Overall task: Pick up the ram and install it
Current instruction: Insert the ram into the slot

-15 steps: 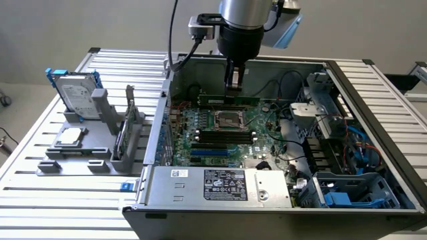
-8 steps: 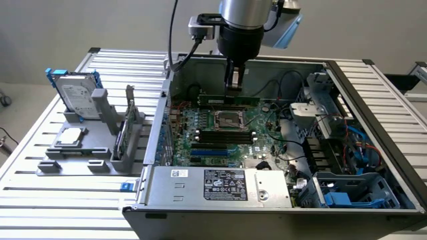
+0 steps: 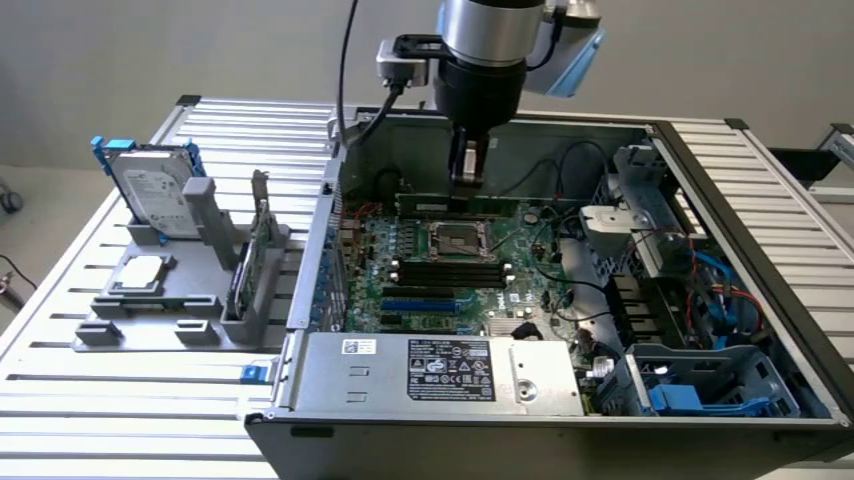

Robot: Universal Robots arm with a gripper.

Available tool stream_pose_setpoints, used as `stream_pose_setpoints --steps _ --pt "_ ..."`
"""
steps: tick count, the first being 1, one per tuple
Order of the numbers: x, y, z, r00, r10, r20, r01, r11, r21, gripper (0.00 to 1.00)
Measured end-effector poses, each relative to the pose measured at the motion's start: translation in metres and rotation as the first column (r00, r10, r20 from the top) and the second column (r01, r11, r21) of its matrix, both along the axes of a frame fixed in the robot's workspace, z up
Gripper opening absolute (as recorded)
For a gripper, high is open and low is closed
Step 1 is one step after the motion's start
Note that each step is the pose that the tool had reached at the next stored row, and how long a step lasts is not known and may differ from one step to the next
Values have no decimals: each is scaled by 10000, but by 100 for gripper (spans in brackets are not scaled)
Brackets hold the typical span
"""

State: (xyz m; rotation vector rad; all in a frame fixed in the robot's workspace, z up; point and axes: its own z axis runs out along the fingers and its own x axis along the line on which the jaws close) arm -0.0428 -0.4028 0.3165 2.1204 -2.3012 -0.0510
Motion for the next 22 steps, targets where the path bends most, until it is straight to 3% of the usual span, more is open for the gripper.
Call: stream_pose_setpoints --steps 13,22 --pt "-11 -72 -237 10000 2 0 -2 10000 1 14" --pt "-11 -91 -401 9997 230 1 -230 9997 3 14"
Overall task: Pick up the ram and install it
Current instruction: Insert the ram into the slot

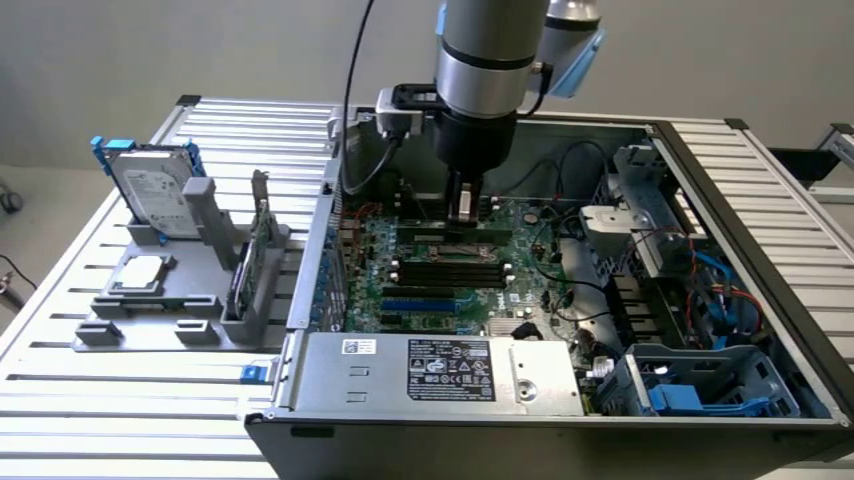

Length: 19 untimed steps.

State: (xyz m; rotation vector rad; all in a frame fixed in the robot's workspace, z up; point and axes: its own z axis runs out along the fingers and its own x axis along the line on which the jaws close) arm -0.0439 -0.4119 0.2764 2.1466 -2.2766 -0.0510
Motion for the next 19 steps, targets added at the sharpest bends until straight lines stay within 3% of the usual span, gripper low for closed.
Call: stream_pose_setpoints --steps 19 --pt "46 -17 -344 9999 125 0 -125 9999 -1 14"
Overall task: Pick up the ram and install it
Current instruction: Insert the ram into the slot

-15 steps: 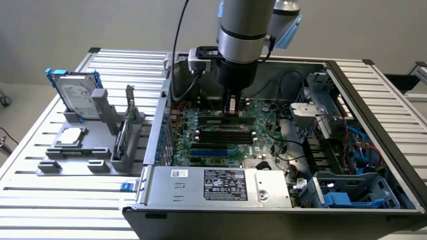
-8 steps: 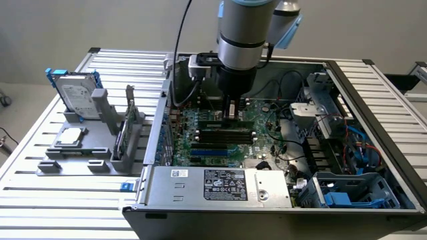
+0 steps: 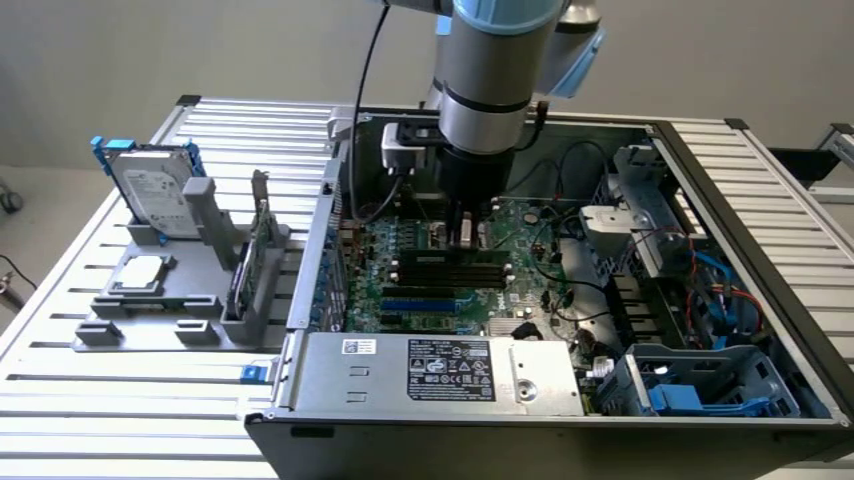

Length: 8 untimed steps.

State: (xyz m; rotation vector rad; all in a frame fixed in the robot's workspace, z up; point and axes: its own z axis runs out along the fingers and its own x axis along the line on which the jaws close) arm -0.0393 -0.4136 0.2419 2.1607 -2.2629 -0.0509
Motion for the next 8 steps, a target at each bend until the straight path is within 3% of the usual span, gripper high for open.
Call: stream_pose_setpoints --steps 8 --pt "6 0 -43 10000 0 -3 0 10000 -4 14"
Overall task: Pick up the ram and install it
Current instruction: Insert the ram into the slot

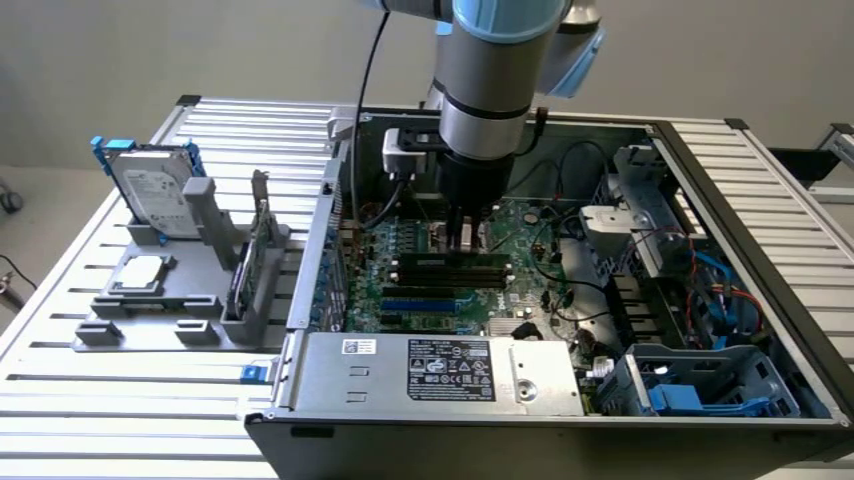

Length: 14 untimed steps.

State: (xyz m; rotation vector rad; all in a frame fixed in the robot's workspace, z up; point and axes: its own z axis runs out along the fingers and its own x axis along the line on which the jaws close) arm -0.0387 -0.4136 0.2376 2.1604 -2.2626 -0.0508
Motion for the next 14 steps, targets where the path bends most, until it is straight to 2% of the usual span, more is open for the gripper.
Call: stream_pose_setpoints --steps 14 --pt "0 -4 -58 10000 -1 -1 1 10000 -18 14"
